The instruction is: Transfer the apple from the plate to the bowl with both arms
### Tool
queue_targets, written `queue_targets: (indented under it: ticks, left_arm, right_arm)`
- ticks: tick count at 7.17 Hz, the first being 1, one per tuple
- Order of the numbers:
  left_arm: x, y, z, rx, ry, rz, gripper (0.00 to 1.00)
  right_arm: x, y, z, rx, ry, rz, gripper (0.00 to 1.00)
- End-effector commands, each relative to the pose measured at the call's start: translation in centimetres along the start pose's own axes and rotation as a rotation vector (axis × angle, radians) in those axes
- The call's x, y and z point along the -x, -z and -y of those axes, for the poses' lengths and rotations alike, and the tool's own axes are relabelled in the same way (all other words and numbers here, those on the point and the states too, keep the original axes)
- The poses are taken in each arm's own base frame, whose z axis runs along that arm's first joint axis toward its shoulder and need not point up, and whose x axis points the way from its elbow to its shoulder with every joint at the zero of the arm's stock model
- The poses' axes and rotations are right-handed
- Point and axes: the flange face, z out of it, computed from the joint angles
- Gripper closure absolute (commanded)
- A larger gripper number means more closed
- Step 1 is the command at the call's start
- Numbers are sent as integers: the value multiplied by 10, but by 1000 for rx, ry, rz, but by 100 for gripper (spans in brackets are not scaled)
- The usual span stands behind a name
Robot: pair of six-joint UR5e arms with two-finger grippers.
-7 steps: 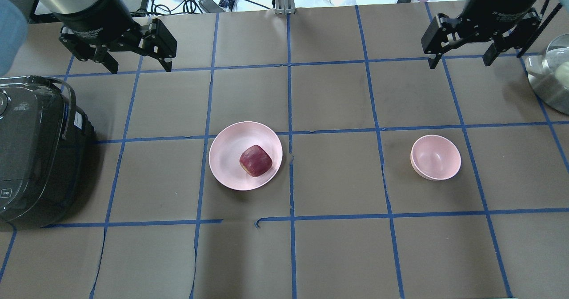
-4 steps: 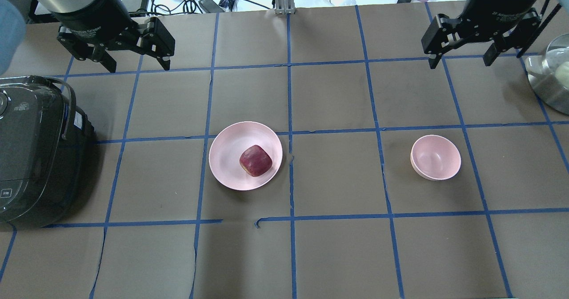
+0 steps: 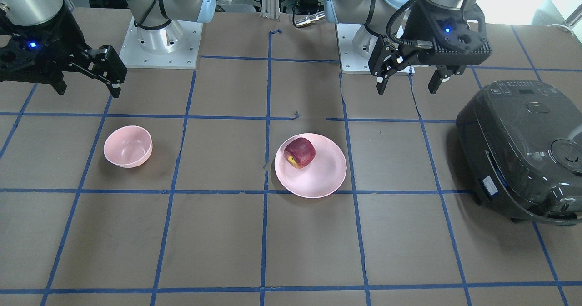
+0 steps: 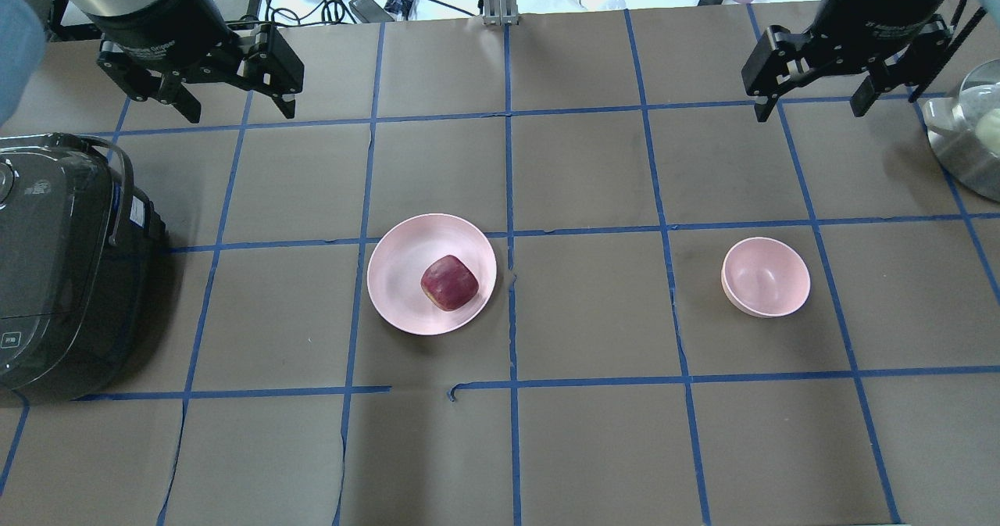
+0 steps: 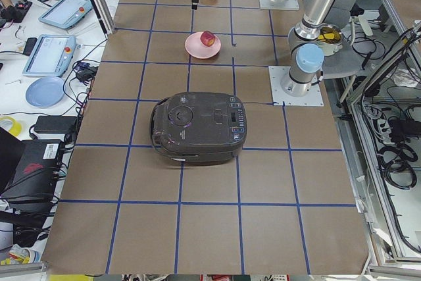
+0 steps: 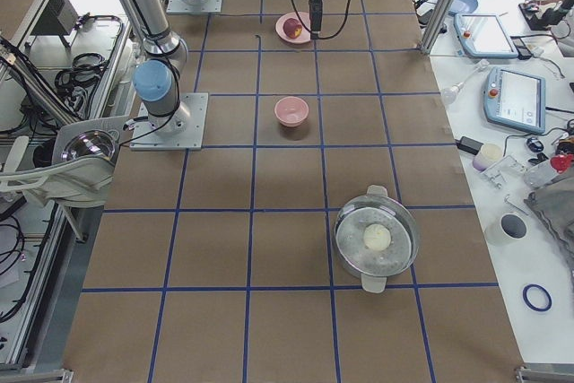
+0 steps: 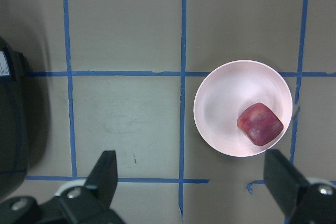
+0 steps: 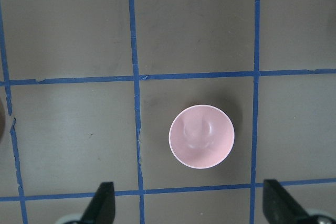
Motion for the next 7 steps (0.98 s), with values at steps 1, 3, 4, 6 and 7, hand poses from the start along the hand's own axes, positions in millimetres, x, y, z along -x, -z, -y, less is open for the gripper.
queue_targets:
  ticks: [1, 3, 4, 6, 7]
  left_arm:
    - [-3, -2, 0, 5, 0, -14, 0]
    - [-10, -30, 14, 42, 17, -16, 0]
    - [-31, -62, 15, 95, 114, -54, 0]
    - [-90, -118, 1, 72, 279, -88, 0]
    - [-112, -144, -17, 92, 385, -75, 0]
  right_arm:
    - [0, 0, 0, 1, 0, 2, 0]
    - [0, -2, 1, 3, 0, -4, 0]
    - [0, -3, 1, 4, 0, -4, 0]
    - [0, -4, -1, 10, 5, -4, 0]
    - [-1, -5, -1, 18, 4, -8, 0]
